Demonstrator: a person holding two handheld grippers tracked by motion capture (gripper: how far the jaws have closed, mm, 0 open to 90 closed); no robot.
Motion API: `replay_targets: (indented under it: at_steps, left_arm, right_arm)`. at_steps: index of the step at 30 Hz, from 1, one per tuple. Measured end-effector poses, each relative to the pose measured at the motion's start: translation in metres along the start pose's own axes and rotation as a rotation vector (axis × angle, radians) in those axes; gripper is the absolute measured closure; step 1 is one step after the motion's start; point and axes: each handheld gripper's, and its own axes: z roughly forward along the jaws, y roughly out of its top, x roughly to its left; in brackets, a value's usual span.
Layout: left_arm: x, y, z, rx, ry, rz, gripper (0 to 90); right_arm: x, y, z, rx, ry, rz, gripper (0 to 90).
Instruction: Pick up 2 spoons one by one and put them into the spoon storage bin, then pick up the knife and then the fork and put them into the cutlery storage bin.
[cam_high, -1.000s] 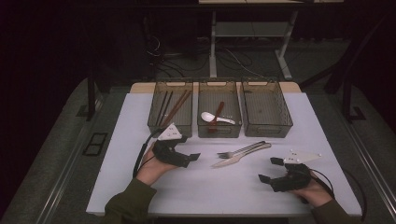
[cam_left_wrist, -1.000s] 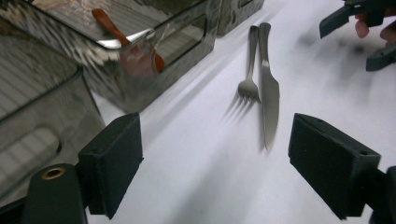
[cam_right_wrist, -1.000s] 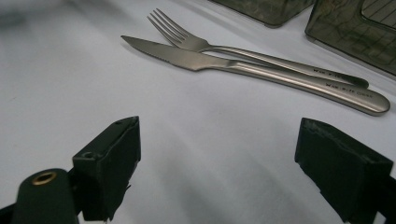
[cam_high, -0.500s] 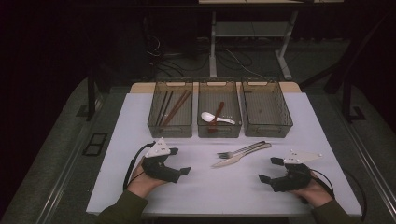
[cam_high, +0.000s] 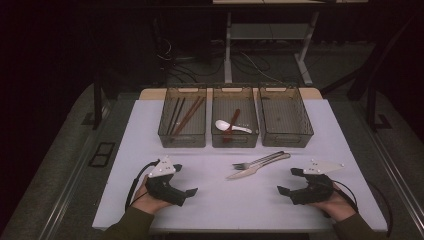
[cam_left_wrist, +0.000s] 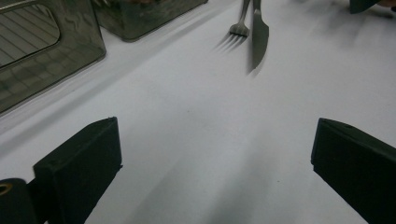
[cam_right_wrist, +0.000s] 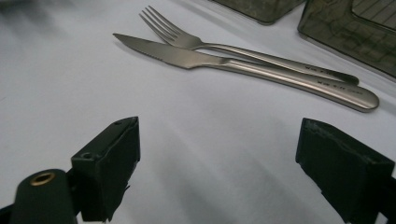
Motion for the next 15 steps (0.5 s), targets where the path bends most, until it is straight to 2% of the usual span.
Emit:
replay_targets:
  at_steps: [6, 9, 15]
  left_arm:
    - [0.000, 0.000, 0.001, 0.012, 0.004, 0.008, 0.0]
    - [0.000, -0.001, 0.002, 0.020, 0.002, 0.002, 0.0]
    - [0.001, -0.002, 0.002, 0.032, -0.006, -0.011, 0.0]
  right_arm:
    - [-0.002, 0.006, -0.001, 0.003, 0.004, 0.018, 12.2]
    - [-0.002, 0.010, -0.001, 0.008, -0.010, -0.002, 11.8]
    - [-0.006, 0.022, 0.002, 0.040, 0.031, 0.003, 13.2]
